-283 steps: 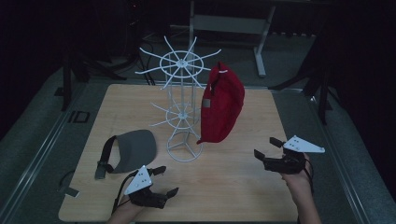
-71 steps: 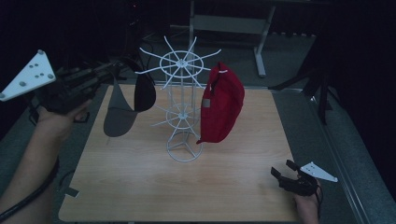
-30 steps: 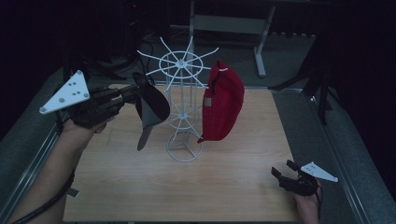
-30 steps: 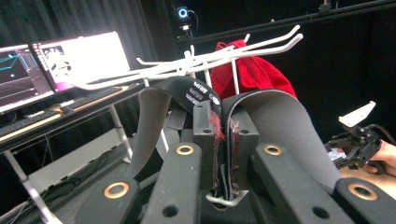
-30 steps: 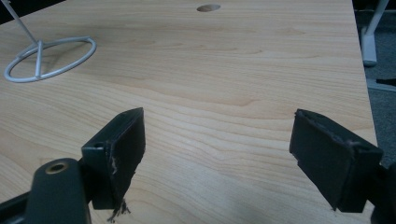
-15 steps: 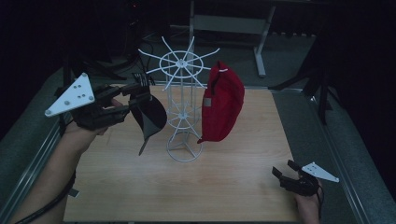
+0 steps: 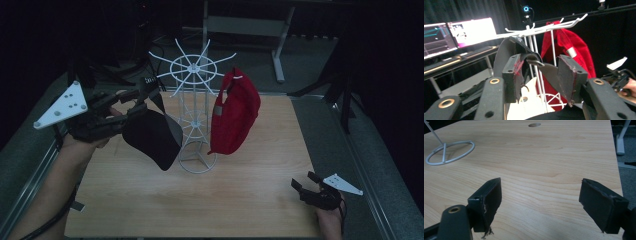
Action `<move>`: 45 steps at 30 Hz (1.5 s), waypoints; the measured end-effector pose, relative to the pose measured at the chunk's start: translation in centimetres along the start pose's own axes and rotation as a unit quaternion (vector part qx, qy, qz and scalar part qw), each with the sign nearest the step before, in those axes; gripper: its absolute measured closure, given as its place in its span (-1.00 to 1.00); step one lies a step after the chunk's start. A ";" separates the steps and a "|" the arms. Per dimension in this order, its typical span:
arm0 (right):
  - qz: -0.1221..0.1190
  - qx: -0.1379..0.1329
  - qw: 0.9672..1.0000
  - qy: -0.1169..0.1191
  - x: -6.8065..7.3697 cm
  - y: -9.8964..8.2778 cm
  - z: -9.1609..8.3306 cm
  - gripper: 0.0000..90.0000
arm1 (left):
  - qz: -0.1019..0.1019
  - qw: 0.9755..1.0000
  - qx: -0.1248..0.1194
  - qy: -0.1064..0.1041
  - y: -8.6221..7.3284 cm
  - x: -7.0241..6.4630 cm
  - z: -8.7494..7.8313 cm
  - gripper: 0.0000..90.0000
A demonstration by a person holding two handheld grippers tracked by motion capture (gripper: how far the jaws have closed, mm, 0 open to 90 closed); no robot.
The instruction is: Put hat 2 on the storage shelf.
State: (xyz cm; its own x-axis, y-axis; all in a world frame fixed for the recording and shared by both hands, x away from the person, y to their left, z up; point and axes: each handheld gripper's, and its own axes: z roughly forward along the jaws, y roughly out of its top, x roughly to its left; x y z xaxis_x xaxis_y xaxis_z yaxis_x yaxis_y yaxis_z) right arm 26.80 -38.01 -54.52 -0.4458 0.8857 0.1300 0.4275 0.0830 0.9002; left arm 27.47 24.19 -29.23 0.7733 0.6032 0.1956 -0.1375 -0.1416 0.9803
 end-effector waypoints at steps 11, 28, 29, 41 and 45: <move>0.000 -0.001 1.000 0.001 0.0 0.1 0.0 -0.60 | -0.007 1.000 0.021 -0.004 -2.2 -0.4 -1.4 0.22; -0.010 -0.005 1.000 -0.005 0.2 -0.2 0.2 -0.60 | -0.053 0.996 0.068 0.026 -10.0 -0.9 -3.9 0.19; -0.011 -0.004 1.000 -0.005 0.2 -0.2 0.2 -0.60 | -0.052 0.996 0.070 0.028 -10.5 -1.0 -4.1 0.19; -0.018 0.001 1.000 -0.007 0.3 -0.4 0.3 -0.62 | -0.079 0.992 0.082 0.056 -15.6 -1.8 -5.9 0.19; -0.020 -0.001 1.000 -0.008 0.3 -0.3 0.3 -0.62 | -0.091 0.989 0.097 0.059 -17.8 -2.3 -6.3 0.19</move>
State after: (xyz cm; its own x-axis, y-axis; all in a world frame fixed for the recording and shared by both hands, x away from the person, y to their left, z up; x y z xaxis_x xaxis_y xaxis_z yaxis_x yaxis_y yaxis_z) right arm 26.76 -37.61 -54.87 -0.4504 0.8886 0.0867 0.4077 0.1183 0.9054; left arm 24.28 30.31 -46.99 0.6944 0.7190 0.0298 0.1271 -0.1633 0.9784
